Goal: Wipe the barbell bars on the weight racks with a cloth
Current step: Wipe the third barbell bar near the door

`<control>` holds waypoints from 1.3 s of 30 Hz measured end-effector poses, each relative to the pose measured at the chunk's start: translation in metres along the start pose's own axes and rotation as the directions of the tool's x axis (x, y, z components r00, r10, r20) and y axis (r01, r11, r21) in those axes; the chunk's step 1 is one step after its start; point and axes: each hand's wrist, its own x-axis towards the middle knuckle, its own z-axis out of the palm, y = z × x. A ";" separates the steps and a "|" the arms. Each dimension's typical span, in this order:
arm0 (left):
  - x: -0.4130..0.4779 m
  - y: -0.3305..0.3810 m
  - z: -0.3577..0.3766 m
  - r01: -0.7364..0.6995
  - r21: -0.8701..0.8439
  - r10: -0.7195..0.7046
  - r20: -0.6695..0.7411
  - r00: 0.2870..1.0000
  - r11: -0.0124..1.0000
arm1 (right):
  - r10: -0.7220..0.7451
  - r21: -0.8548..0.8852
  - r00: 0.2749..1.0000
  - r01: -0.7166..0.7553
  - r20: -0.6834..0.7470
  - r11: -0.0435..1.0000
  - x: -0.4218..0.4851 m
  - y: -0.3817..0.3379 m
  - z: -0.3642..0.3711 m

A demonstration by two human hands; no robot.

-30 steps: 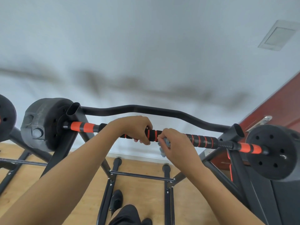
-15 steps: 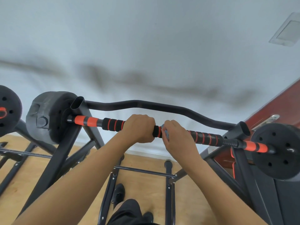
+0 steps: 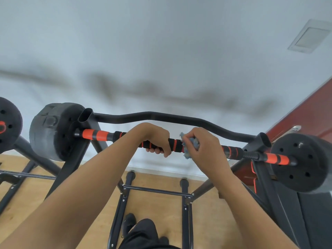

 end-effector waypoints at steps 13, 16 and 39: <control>0.006 -0.009 -0.006 -0.096 -0.036 0.098 0.065 0.993 0.995 | 0.211 -0.146 0.967 -0.190 0.142 0.971 -0.072 -0.009 0.059; 0.005 -0.013 0.000 -0.223 0.037 0.225 -0.080 0.971 0.974 | 0.327 -0.070 0.939 -0.322 0.102 0.944 -0.074 -0.010 0.035; 0.001 0.007 0.054 0.222 0.437 0.143 -0.660 0.737 0.871 | 0.122 -0.060 0.912 -0.107 0.392 0.992 0.049 0.040 -0.002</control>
